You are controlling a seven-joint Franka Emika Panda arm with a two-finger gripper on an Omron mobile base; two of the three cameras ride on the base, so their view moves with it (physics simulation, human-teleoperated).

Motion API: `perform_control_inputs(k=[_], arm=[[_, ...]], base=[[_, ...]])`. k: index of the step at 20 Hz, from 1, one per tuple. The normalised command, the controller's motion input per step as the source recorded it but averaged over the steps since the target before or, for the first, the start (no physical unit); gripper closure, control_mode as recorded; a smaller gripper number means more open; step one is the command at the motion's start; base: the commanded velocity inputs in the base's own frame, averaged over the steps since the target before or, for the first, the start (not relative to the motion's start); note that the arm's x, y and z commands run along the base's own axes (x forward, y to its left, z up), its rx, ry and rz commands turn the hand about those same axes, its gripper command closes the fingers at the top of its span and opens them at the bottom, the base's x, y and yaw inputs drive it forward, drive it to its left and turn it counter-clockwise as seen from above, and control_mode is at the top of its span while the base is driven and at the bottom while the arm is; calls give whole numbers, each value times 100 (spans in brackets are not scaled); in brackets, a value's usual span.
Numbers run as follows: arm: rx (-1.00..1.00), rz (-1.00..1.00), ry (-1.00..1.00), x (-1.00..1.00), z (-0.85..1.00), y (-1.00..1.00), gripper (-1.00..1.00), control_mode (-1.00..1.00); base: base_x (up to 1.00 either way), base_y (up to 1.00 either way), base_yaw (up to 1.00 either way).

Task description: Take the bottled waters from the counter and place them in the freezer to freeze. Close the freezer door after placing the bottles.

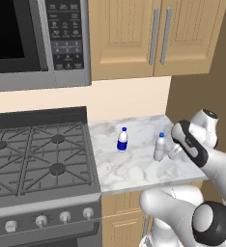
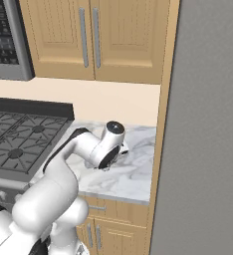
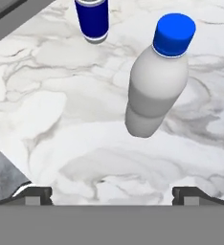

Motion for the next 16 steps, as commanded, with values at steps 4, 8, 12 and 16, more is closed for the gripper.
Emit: perform_control_inputs(k=[4,8,12,16], arm=[[0,10,-11,11,-4,0,-100,-100],[6,7,0,16,-10,0,-100,-100],[34,0,-2,2,-10,-4,-100,-100],[40,0,-5,0,0,-36,-100,-100]], base=[[0,0,0],[0,0,0],[0,0,0],[0,0,0]])
